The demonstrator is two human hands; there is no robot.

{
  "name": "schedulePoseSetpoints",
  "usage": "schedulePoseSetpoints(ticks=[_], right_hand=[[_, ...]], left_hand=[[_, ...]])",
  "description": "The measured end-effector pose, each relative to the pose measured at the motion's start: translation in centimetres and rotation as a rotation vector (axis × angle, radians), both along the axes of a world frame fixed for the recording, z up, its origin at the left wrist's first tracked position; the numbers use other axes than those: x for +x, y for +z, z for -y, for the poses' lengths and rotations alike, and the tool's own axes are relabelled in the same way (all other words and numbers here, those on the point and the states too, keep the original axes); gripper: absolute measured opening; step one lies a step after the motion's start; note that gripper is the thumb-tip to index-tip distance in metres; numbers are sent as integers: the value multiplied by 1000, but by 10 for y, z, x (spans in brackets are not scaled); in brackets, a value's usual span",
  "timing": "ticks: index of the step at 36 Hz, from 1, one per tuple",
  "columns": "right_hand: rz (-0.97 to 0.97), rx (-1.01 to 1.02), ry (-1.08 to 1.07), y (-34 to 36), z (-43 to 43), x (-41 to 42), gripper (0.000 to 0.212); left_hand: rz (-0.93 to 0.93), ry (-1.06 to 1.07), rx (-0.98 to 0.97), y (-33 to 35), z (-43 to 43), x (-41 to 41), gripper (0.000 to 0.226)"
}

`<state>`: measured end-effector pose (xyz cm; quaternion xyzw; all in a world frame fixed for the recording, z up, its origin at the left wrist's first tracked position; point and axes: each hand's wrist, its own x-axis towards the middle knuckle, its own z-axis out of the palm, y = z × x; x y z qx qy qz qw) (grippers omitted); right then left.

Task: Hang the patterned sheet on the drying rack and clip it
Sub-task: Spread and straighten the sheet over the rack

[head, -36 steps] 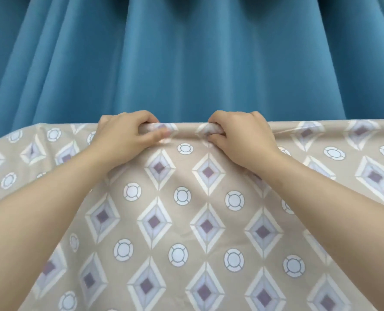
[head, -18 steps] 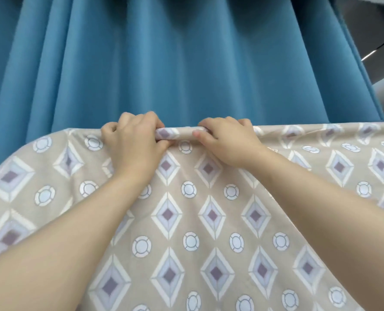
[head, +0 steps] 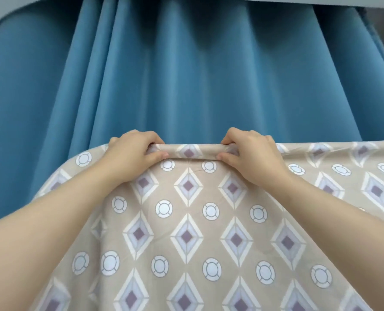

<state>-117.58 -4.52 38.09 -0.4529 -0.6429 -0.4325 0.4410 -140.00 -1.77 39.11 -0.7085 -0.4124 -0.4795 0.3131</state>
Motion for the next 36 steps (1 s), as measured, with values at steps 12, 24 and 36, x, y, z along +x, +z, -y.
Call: schedulePoseSetpoints(ticks=[12, 24, 36], right_hand=[[64, -147, -41, 12, -2, -64, 31], [-64, -101, 43, 7, 3, -67, 26], [-48, -115, 52, 17, -7, -158, 27]], left_hand=[[87, -52, 389, -15, -16, -10, 22], [56, -23, -156, 4, -13, -86, 32], [162, -14, 148, -4, -14, -103, 38]])
